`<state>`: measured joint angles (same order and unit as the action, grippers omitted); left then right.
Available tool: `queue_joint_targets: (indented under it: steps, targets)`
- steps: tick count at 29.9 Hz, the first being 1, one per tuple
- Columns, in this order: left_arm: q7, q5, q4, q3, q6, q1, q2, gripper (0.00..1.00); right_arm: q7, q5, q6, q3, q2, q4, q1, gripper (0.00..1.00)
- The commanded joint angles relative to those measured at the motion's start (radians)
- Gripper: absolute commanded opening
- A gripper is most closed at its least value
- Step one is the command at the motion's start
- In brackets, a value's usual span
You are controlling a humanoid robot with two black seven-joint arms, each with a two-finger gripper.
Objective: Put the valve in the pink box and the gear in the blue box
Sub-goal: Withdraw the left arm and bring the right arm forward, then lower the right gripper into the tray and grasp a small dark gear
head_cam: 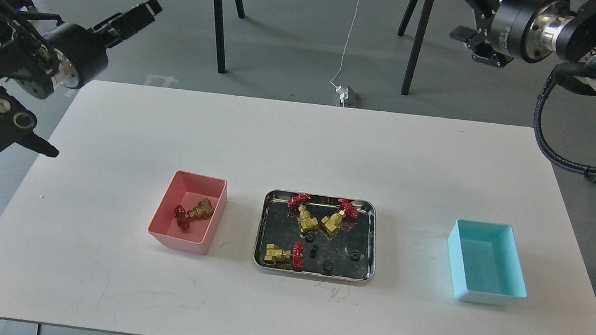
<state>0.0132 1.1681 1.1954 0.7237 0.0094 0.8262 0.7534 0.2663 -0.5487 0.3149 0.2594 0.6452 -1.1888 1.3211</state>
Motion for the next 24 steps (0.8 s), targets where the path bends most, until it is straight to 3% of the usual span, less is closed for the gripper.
queue_joint_targets:
  steps: [1,12,24]
  targets:
    - [-0.003,-0.131,-0.082,0.003,0.001,0.126,0.0,0.95,-0.001,-0.204,0.171,-0.054,-0.004,-0.066,-0.005,0.99]
    - [-0.004,-0.242,-0.165,0.005,0.006,0.289,-0.006,0.95,-0.004,-0.746,0.174,-0.184,-0.119,-0.219,-0.068,0.99]
    - [-0.01,-0.242,-0.172,0.026,0.009,0.298,-0.006,0.95,-0.007,-0.915,0.174,-0.4,-0.183,-0.273,-0.071,0.99]
